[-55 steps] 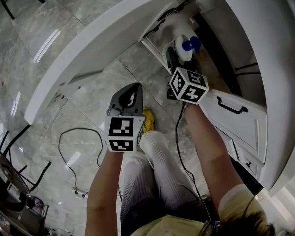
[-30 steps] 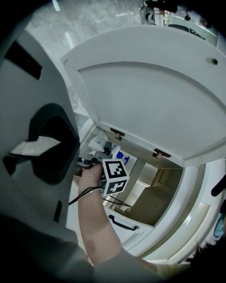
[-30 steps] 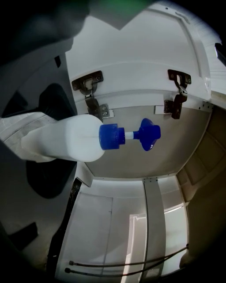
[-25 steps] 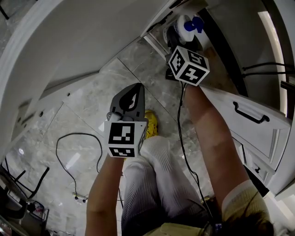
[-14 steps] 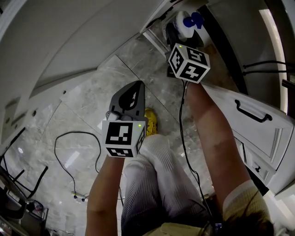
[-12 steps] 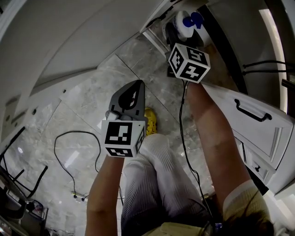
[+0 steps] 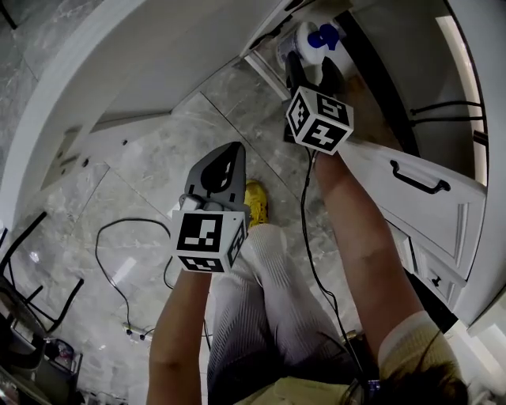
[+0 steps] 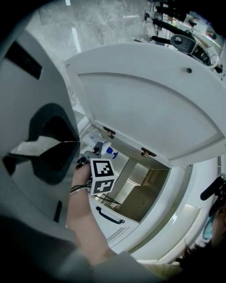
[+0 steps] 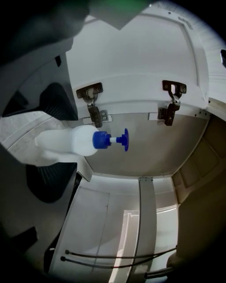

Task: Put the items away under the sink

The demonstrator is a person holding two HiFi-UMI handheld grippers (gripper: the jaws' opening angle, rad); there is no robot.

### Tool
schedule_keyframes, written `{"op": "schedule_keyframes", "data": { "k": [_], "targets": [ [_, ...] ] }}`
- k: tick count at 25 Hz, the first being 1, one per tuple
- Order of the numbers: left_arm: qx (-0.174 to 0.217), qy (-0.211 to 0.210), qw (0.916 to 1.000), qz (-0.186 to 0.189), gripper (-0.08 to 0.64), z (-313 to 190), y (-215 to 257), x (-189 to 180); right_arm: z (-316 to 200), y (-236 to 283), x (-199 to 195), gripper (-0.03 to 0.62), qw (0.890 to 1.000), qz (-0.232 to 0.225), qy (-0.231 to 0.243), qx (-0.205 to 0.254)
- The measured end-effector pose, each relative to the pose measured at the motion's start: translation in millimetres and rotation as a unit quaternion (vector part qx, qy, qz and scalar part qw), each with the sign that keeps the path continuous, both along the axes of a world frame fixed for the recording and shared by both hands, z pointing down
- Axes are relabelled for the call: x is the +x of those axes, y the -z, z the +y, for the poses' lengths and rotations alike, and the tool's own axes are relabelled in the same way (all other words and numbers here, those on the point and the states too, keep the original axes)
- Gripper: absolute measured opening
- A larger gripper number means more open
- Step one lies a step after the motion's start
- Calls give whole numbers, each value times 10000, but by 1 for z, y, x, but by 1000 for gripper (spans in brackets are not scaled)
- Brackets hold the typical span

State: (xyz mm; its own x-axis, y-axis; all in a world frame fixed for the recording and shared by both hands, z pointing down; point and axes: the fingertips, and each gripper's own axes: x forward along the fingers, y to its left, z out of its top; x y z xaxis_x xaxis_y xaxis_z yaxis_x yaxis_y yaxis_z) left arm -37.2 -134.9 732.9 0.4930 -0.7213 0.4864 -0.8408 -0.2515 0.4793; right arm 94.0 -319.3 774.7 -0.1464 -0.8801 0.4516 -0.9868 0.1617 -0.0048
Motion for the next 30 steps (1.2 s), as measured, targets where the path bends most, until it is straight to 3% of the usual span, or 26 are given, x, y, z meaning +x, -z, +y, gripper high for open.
{"op": "schedule_keyframes", "data": {
  "k": [7,30],
  "targets": [
    [-110,165,9998,24,38,13,22,-9,33,13,4,282,9985,-191,-390,-343],
    [-234,218,9995,57,38,48,189,-11,121,140,-6,279,9891,-641,-448,-1249]
  ]
}}
